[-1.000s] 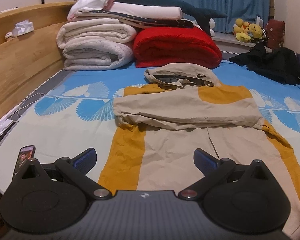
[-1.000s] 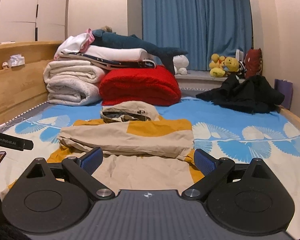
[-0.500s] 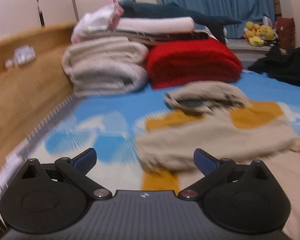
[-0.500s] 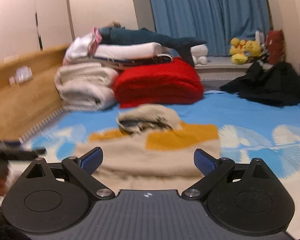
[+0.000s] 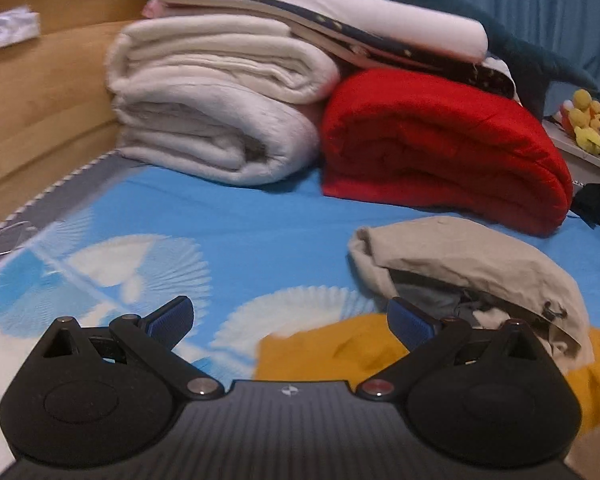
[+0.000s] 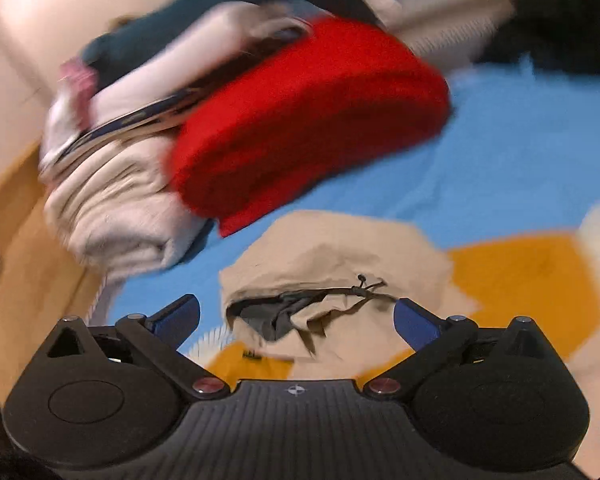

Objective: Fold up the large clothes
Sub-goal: 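Grasp the beige hood by its drawstring edge with the right gripper, then lay the hood over the jacket body and open the right gripper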

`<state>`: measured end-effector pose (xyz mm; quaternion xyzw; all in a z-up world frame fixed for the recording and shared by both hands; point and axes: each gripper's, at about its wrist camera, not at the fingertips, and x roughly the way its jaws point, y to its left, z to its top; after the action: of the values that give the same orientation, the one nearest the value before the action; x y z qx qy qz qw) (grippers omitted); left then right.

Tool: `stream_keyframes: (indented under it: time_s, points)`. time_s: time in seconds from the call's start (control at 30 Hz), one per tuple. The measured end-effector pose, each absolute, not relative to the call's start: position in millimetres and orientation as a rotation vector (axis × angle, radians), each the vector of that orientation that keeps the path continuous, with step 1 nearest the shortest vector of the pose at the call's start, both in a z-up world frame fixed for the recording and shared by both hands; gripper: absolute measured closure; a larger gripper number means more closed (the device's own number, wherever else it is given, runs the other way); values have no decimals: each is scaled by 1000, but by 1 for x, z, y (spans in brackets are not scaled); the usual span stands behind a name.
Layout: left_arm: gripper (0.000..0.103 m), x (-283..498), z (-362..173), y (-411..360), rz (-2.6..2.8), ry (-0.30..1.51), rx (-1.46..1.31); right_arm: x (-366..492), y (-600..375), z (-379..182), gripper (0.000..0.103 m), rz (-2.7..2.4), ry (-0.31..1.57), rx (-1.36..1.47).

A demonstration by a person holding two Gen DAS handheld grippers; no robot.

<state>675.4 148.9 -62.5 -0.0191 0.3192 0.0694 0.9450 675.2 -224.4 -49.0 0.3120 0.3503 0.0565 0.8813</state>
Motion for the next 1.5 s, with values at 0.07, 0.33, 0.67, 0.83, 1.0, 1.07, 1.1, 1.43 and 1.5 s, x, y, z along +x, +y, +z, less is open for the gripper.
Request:
stream_keyframes:
  time_s: [0.07,0.33,0.67,0.83,1.0,1.07,1.1,1.43,1.5]
  points:
    - [0,692,-78,140,124,652,-35,700,-217,-83,1,102,731,722]
    - [0,712,-131,148,123,707,-126,778,-194,-181,1,-64,742,1039]
    - [0,703,-147,158,139,731,-168,722,-211,-138,101,188,612,945]
    - [0,666,-133,166,82,724,-227,601,-285,-110,100,398,627,728]
    - [0,616,-127,180,35,731,-273,544,-383,-192,66,29,830,926]
    - [0,599,-120,184,48,729,-286,523,-397,-206,55,32,778,1057]
    - [0,592,-113,186,47,714,-288,516,-395,-202,47,60,753,1059]
    - [0,569,-60,103,-178,614,-167,499,-298,-123,37,240,611,567]
    - [0,577,-55,82,-179,589,-129,511,-275,-102,43,240,523,443]
